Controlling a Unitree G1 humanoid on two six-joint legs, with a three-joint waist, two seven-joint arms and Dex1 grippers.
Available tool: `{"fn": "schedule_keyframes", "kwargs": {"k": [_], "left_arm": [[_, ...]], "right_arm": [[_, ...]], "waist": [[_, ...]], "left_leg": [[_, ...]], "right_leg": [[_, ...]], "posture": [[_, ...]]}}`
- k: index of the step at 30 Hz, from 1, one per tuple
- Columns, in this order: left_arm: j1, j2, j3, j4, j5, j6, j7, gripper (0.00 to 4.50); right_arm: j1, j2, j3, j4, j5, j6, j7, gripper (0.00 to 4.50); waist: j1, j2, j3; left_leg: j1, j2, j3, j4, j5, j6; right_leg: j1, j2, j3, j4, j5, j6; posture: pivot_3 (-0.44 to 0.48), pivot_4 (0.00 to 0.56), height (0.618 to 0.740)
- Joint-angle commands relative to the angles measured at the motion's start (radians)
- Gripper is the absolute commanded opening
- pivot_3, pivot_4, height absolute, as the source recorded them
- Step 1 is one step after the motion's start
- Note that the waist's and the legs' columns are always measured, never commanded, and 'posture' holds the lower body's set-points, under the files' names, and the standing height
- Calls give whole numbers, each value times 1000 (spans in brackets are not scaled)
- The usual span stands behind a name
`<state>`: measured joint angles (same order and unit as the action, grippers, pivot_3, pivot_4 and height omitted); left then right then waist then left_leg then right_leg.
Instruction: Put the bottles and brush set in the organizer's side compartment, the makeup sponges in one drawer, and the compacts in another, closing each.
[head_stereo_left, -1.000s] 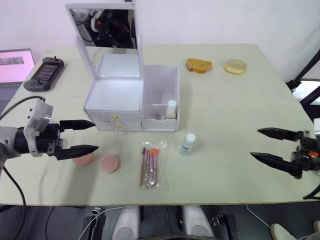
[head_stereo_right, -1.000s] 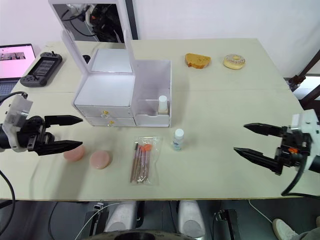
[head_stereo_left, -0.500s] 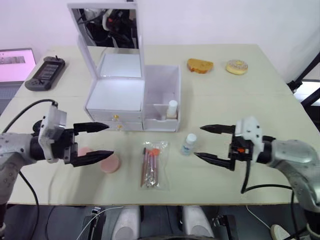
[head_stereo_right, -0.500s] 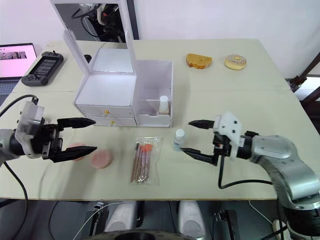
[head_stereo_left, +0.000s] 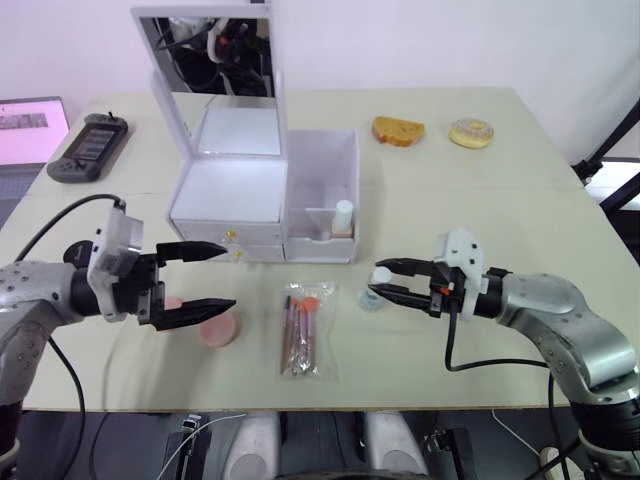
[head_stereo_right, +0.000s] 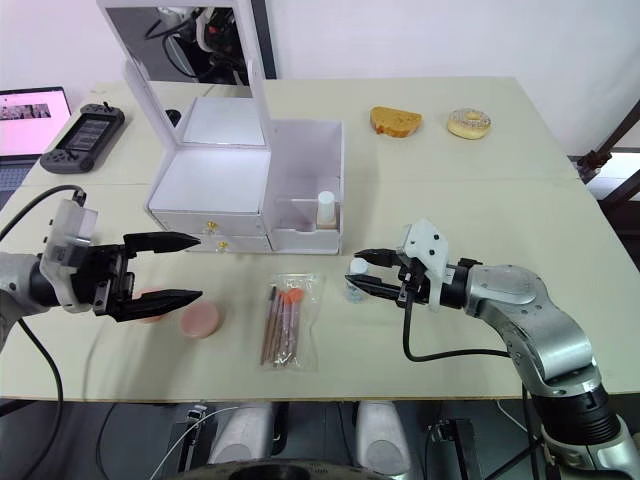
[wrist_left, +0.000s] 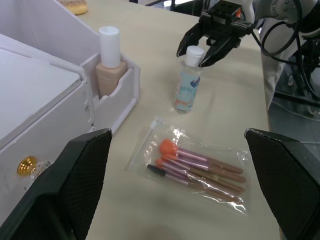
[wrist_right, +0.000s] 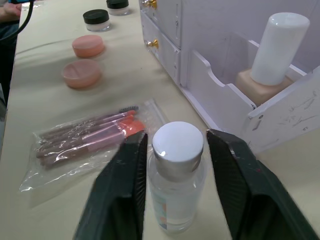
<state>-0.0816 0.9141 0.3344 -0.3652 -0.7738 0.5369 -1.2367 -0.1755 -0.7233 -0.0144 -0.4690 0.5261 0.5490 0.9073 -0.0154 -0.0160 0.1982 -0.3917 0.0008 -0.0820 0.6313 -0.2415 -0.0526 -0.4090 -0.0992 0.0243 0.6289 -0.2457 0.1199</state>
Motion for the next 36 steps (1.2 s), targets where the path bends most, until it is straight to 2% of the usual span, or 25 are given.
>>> {"fn": "schedule_keyframes", "kwargs": {"k": [1,4,7,8,9,20,24,30,36], "left_arm": [[-10,7,12,-2,0,-20,-5,4500],[-13,7,10,3,2,-25,-6,4500],[-17,7,7,9,5,-30,-8,4500],[-18,7,7,10,5,-31,-9,4500],[-21,7,6,17,7,-35,-11,4500],[-34,6,5,56,26,-67,-25,4500],[-36,4,9,66,29,-73,-23,4500],[-25,-7,25,80,40,-91,-9,4500],[13,-19,58,72,50,-114,22,4500]], "right_arm": [[-19,-2,-12,-44,25,3,-1,2043],[-21,-3,-11,-43,29,11,-1,2043],[-19,-2,-6,-37,23,9,1,1246],[-18,-3,-4,-36,22,9,2,751],[-13,-2,4,-32,9,-2,1,669],[-68,-13,-35,-25,37,-12,17,669],[-202,-16,-110,-37,191,122,-18,669],[-470,4,-122,-12,364,330,-131,669],[-675,59,1,49,288,408,-239,669]], "waist": [[0,0,0],[1,0,0],[1,0,0],[1,0,0],[0,0,0],[-2,0,0],[-2,0,0],[-3,0,0],[-4,1,0]], "left_leg": [[0,0,0,0,0,0],[0,0,0,0,0,0],[0,0,0,0,0,0],[0,0,0,0,0,0],[0,0,0,0,0,0],[0,0,0,0,0,0],[0,0,0,0,0,0],[0,0,-1,-1,0,0],[-1,0,0,-2,0,0]], "right_leg": [[0,0,0,0,0,0],[0,0,0,0,0,0],[0,0,0,0,0,0],[0,0,0,0,0,0],[0,0,0,0,0,0],[0,0,0,0,0,0],[0,0,0,0,0,0],[-1,0,0,0,0,0],[-2,0,0,0,0,0]], "posture": [[0,150,740],[0,150,740],[0,150,740],[0,150,740],[0,150,740],[0,150,740],[0,150,740],[0,150,740],[0,150,740]]}}
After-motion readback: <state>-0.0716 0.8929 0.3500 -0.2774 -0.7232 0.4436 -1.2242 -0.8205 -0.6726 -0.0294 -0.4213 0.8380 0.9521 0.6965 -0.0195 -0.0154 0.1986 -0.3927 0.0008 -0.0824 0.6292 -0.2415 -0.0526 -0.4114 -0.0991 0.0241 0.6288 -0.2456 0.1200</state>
